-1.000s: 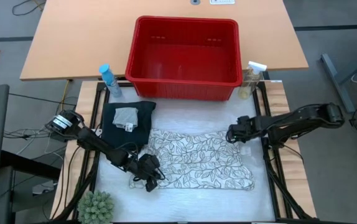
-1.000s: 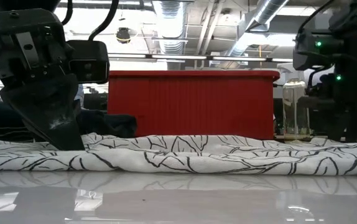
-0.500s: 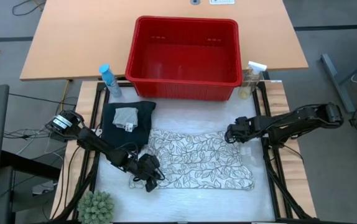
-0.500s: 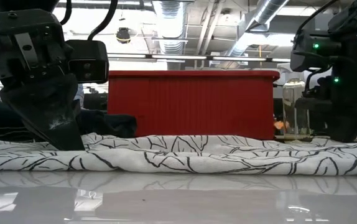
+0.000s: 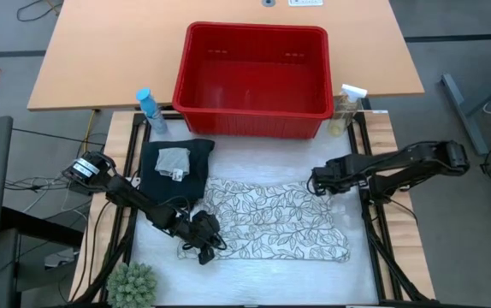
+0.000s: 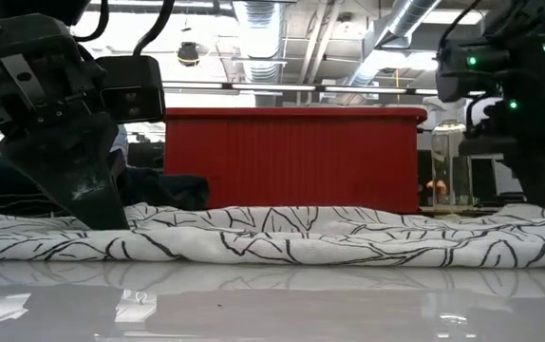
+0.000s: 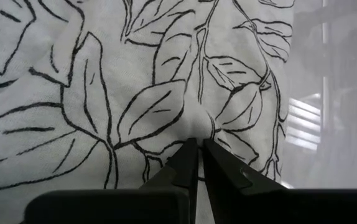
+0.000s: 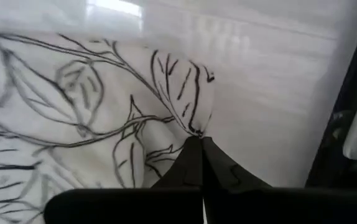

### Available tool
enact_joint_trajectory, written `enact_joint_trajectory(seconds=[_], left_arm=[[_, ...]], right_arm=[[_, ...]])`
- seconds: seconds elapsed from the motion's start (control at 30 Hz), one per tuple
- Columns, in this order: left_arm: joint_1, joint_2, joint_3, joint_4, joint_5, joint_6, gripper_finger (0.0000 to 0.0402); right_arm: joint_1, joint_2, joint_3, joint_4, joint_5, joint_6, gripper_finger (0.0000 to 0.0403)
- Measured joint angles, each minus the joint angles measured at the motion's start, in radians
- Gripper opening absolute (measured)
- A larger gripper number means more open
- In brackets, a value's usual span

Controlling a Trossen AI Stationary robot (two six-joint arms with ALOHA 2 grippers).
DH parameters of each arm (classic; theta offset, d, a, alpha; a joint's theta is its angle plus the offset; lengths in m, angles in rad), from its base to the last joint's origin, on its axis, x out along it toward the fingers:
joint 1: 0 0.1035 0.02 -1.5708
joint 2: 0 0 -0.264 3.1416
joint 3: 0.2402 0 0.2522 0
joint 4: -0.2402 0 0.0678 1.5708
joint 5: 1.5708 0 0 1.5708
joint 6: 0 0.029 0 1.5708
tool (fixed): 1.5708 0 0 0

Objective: Fold Laundry from Bin
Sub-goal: Fold the white patterned shirt

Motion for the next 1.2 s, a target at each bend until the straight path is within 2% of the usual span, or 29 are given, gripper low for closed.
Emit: enact_joint_trajectory(seconds=[0.3, 0.6, 0.83, 0.97, 1.2], left_arm=[[-0.003, 0.0, 0.0, -0.02, 0.017, 0.014, 0.0018], [-0.005, 0.0, 0.0, -0.035, 0.022, 0.039, 0.0018], [-0.005, 0.0, 0.0, -0.042, 0.045, 0.043, 0.0018], [-0.005, 0.0, 0.0, -0.042, 0.045, 0.043, 0.0018], [-0.005, 0.0, 0.0, -0.043, 0.052, 0.029, 0.0018]], right_arm=[[-0.017, 0.0, 0.134, -0.134, 0.059, 0.088, 0.0015], [-0.024, 0.0, 0.289, -0.403, 0.139, 0.15, 0.0015], [-0.047, 0.0, 0.307, -0.492, 0.143, 0.147, 0.0017], [-0.053, 0.0, 0.307, -0.429, 0.146, 0.074, 0.0067], [-0.044, -0.001, 0.307, -0.494, 0.118, 0.102, 0.0185]])
